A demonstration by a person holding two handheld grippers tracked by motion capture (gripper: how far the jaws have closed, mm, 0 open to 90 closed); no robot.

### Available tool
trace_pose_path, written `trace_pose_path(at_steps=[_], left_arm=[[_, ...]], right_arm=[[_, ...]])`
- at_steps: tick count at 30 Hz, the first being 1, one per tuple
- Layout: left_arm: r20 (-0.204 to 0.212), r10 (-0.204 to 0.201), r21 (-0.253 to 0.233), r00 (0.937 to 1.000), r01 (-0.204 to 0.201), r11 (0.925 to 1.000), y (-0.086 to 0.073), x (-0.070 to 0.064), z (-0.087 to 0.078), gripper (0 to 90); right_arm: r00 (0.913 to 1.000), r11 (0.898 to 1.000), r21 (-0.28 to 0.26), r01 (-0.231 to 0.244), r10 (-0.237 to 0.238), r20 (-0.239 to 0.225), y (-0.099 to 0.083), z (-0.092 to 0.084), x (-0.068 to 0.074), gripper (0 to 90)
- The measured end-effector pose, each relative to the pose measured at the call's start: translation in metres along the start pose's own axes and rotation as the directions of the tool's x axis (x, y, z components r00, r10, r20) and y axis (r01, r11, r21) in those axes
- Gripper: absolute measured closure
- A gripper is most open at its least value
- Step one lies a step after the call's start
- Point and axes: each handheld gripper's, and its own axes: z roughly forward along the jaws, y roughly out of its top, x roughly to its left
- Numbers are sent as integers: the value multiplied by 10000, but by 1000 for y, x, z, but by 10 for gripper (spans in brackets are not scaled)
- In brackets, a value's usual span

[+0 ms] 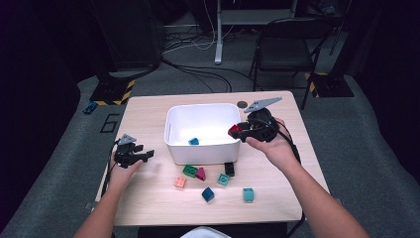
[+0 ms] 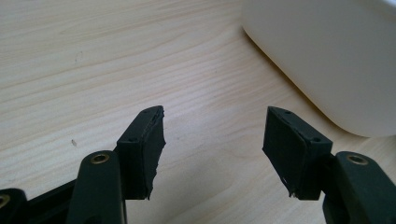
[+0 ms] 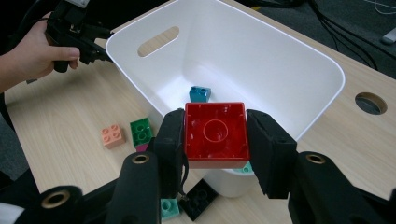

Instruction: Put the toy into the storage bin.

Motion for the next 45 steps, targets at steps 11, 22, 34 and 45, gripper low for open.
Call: trace_pose_path(at_steps=[11,22,34,45], left_arm=[[2,30,2,10000,-30,10000,0,1,0,382],[18,129,21,9999,-129,9999,0,0,0,382],[30,51,-44,10000,-51,10000,0,2,-1,382],[36,76,-51,10000,-75,10000,0,2,-1,382]], right_arm=[[9990,9991,-38,416,-416,-147,33,28,4,583],[9951,9962,-3,868,-867,-482,53,64,13,583],[9945,9966,-34,820,-820,-655,68,99,11,582],[9954,9970,75,773,-767,-576,70,137,4,583]])
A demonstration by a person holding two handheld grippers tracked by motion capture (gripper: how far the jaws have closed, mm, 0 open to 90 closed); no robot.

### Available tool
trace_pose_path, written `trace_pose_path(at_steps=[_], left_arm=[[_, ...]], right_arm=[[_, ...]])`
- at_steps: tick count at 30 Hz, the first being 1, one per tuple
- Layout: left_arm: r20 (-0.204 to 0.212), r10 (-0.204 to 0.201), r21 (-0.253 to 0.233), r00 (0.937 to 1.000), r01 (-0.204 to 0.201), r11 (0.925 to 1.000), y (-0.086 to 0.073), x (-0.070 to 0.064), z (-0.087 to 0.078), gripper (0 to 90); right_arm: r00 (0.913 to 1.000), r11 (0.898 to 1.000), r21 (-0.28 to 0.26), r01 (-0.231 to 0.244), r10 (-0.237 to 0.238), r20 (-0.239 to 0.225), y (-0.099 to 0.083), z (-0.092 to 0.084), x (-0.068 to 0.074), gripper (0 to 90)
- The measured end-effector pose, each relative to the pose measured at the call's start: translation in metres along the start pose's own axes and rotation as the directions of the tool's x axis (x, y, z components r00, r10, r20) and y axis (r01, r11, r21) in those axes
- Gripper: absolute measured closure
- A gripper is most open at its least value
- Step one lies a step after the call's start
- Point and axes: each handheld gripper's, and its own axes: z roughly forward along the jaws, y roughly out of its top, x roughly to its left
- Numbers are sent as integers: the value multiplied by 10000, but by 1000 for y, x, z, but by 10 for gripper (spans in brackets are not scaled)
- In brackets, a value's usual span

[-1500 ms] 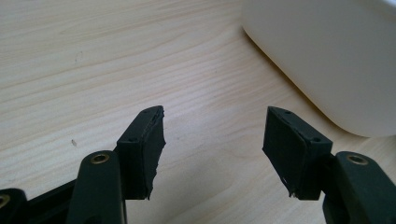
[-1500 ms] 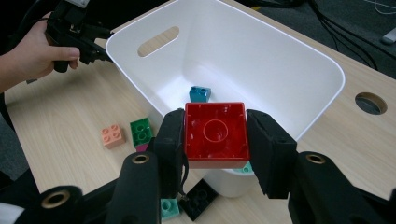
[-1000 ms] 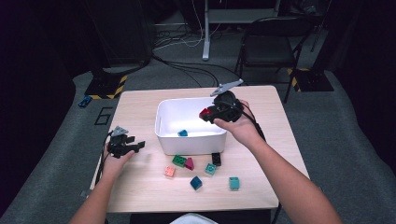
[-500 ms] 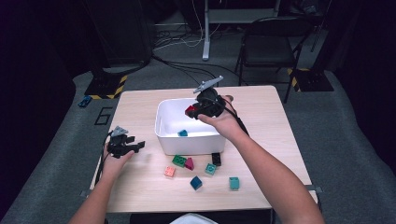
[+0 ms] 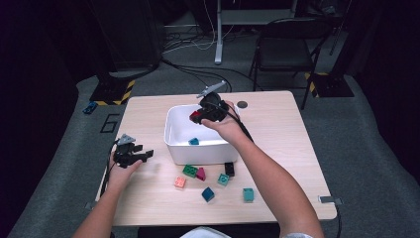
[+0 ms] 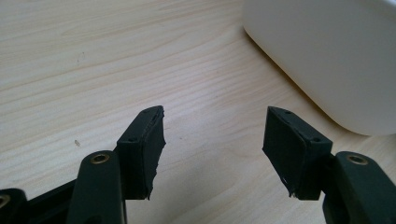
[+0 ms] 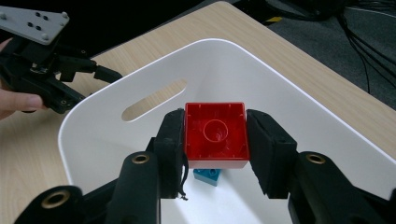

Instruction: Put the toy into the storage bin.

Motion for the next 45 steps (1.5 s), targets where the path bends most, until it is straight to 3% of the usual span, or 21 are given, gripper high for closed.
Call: trace_pose_path(at_steps=[4,9,19,31,45], left_arm=[[2,33,32,10000,-33,10000,0,0,0,382],[30,24,89,10000,-25,10000,0,0,0,382],[-11,29,35,10000,-29,10000,0,-1,1,382],[51,50,115,10000,-51,9999,0,-1,1,382],[-15,19,99,10000,-19,9999,-1,0,1,382]], right_arm=[[9999,9995,307,-96,94,87,-1,15,-2,583],[9997,9985,523,170,-179,168,-5,32,-4,583],[9997,9930,1169,141,-161,160,-9,48,-8,579],[9998,9938,1112,31,-53,189,-10,45,-6,546],[9999,9994,322,88,-91,91,-9,1,3,537]])
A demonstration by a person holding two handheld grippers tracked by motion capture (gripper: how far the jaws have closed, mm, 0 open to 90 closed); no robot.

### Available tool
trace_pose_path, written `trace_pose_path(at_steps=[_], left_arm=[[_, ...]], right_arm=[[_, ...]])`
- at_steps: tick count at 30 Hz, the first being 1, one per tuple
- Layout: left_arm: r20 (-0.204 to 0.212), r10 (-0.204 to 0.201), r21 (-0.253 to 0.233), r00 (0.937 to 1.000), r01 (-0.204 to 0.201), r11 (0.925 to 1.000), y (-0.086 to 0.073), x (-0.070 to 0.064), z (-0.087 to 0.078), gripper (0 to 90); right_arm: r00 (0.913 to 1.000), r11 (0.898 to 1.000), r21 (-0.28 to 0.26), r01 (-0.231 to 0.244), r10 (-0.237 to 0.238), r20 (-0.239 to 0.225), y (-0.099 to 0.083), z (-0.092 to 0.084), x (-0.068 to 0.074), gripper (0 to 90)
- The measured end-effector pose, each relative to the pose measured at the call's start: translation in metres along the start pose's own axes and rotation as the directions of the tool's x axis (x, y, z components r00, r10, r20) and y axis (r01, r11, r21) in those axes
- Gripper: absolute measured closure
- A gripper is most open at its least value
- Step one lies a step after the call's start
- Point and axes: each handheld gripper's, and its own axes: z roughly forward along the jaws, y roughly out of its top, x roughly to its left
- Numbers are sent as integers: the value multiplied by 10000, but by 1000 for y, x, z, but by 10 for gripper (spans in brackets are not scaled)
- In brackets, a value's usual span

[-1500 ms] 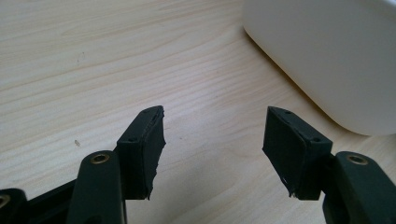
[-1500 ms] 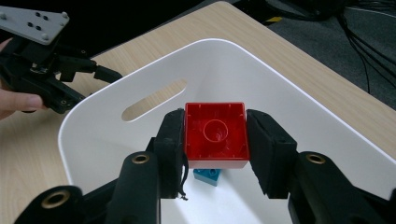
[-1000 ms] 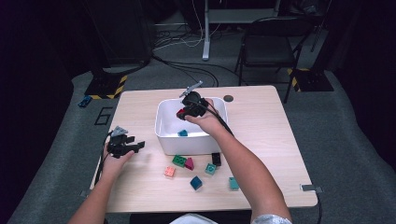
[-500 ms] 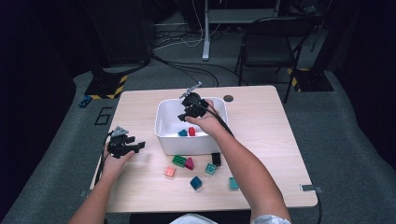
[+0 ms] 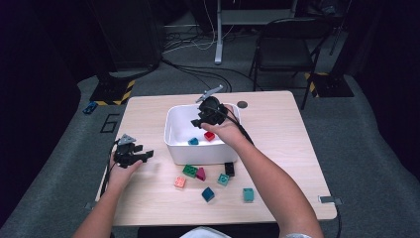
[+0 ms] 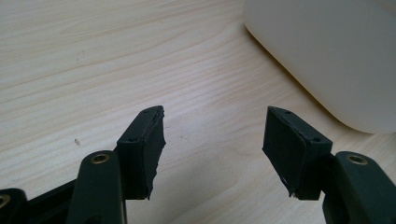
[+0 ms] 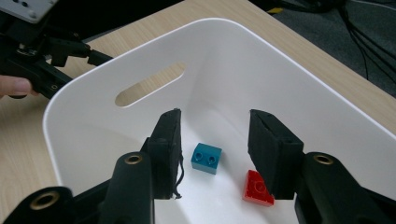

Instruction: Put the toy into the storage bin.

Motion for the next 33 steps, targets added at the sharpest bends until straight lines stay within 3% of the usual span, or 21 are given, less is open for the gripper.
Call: trace_pose_path(at_steps=[11,21,25,33], left_arm=[[-68,29,-20,10000,-29,10000,0,0,0,382],[-74,15,57,10000,-14,10000,0,-1,0,382],[-81,11,50,10000,-11,10000,0,-1,0,382],[-115,102,97,9999,-101,9999,0,-2,0,382]], right_arm=[[10000,9961,-882,6,-6,-10,-15,-53,5,524],[9996,9918,-1277,11,23,270,-43,-95,11,515],[9987,9907,-1355,115,-46,515,-58,-107,14,510],[9985,9877,-1552,-160,241,502,-83,-119,18,510]])
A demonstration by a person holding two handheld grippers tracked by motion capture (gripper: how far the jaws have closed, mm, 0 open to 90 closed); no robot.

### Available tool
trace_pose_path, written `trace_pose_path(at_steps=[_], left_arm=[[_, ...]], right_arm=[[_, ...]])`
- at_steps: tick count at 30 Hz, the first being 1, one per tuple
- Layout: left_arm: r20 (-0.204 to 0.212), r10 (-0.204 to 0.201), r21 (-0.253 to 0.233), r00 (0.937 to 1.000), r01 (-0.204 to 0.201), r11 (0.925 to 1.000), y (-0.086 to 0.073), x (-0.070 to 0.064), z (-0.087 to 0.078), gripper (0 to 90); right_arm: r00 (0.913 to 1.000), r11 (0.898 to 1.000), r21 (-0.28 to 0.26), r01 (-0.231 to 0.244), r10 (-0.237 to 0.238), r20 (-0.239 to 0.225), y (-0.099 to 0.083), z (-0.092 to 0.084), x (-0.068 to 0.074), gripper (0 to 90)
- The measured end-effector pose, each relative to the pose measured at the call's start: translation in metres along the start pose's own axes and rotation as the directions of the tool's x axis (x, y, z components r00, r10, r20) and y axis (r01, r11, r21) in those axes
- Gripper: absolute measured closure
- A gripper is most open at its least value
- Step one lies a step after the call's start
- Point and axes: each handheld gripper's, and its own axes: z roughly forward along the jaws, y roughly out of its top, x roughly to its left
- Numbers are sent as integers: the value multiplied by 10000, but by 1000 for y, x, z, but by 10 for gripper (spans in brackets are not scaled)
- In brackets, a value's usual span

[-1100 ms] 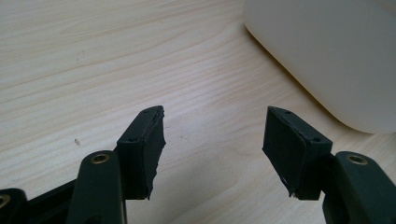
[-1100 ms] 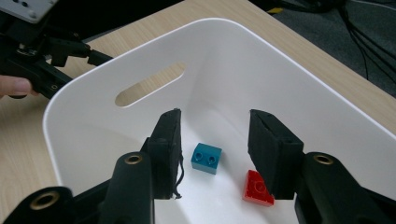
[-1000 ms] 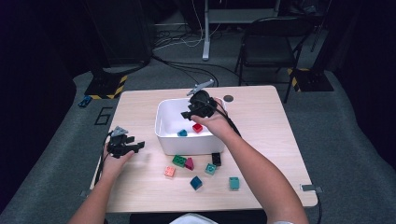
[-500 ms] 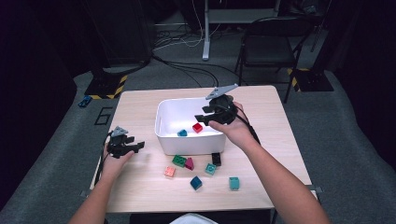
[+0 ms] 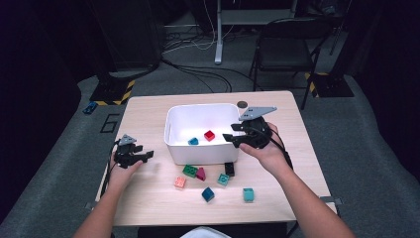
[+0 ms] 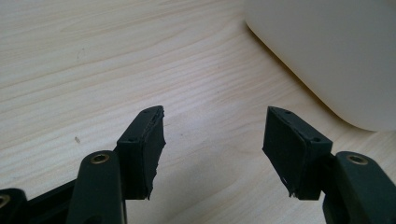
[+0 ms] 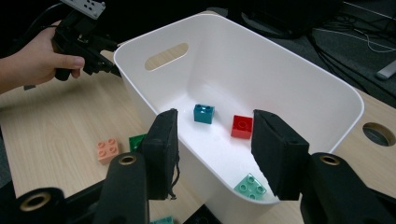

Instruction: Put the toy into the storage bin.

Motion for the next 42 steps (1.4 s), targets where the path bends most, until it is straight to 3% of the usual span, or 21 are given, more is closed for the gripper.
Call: trace_pose_path(at_steps=[22,31,35,42], left_arm=[[-4,-59,-28,10000,59,10000,0,1,0,381],[0,-67,-39,10000,67,10000,0,0,0,382],[32,-62,8,10000,62,10000,0,1,-1,381],[-13,-25,-55,10000,25,10000,0,0,0,382]], right_arm=[[9968,9968,123,-795,794,21,-50,-2,-3,510],[9959,9958,247,-886,881,216,-73,0,-3,509],[9960,9955,409,-856,845,297,-86,1,-3,508],[9924,9905,641,-1215,1198,292,-117,2,-4,508]])
